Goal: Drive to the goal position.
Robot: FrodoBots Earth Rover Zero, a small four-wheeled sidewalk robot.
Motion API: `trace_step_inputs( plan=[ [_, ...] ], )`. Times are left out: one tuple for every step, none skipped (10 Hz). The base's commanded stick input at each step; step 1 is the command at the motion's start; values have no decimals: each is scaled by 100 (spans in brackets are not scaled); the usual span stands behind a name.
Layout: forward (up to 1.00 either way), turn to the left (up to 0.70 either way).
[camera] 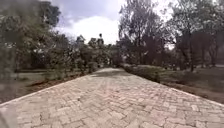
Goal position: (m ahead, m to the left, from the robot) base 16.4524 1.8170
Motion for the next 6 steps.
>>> trace_step_inputs(
  plan=[
    [70,-19],
    [70,-35],
    [70,-35],
    [70,0],
    [70,0],
    [70,0]
  ],
)
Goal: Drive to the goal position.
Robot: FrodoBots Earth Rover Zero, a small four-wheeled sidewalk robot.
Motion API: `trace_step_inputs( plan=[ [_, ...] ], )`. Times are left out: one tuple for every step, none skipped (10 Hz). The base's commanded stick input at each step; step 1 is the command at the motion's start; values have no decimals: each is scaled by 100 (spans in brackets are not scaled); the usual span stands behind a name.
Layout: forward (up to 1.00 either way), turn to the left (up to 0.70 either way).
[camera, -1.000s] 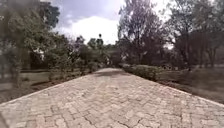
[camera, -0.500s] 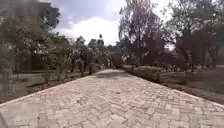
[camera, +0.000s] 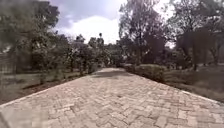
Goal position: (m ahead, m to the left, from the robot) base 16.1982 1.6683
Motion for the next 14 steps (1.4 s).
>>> trace_step_inputs(
  plan=[
    [70,0],
    [70,0],
    [70,0],
    [70,0],
    [70,0],
    [70,0],
    [70,0],
    [70,0],
    [70,0],
    [70,0],
    [70,0],
    [70,0],
    [70,0],
    [70,0]
  ],
)
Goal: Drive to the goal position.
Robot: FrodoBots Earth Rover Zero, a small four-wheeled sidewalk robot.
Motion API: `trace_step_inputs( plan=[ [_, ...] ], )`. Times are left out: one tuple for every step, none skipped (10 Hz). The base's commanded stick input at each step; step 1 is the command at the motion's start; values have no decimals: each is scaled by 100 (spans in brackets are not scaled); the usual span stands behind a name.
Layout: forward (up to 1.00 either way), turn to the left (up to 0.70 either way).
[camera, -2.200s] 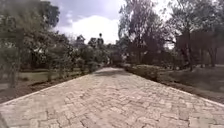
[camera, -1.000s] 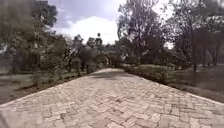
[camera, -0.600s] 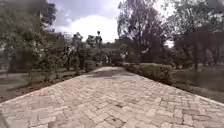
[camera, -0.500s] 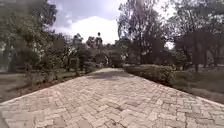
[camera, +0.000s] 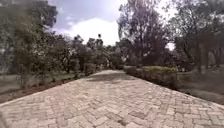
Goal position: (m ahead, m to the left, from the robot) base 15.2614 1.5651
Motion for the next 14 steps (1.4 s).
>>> trace_step_inputs(
  plan=[
    [70,0],
    [70,0],
    [70,0],
    [70,0],
    [70,0],
    [70,0],
    [70,-2],
    [70,-14],
    [70,-25],
    [70,-31],
    [70,-31],
    [70,-13],
    [70,0],
    [70,0]
  ],
)
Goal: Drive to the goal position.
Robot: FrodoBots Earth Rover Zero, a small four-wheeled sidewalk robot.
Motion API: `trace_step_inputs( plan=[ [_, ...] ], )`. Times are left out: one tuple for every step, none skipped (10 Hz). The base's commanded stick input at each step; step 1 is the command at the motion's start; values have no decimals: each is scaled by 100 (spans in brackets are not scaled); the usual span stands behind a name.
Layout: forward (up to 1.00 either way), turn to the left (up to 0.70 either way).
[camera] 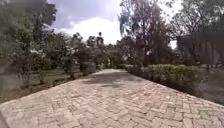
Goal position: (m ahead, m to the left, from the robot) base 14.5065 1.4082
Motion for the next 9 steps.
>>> trace_step_inputs(
  plan=[
    [70,0],
    [70,0],
    [70,-35],
    [70,-35],
    [70,-17],
    [70,-7],
    [70,0],
    [70,0],
    [70,0]
  ],
)
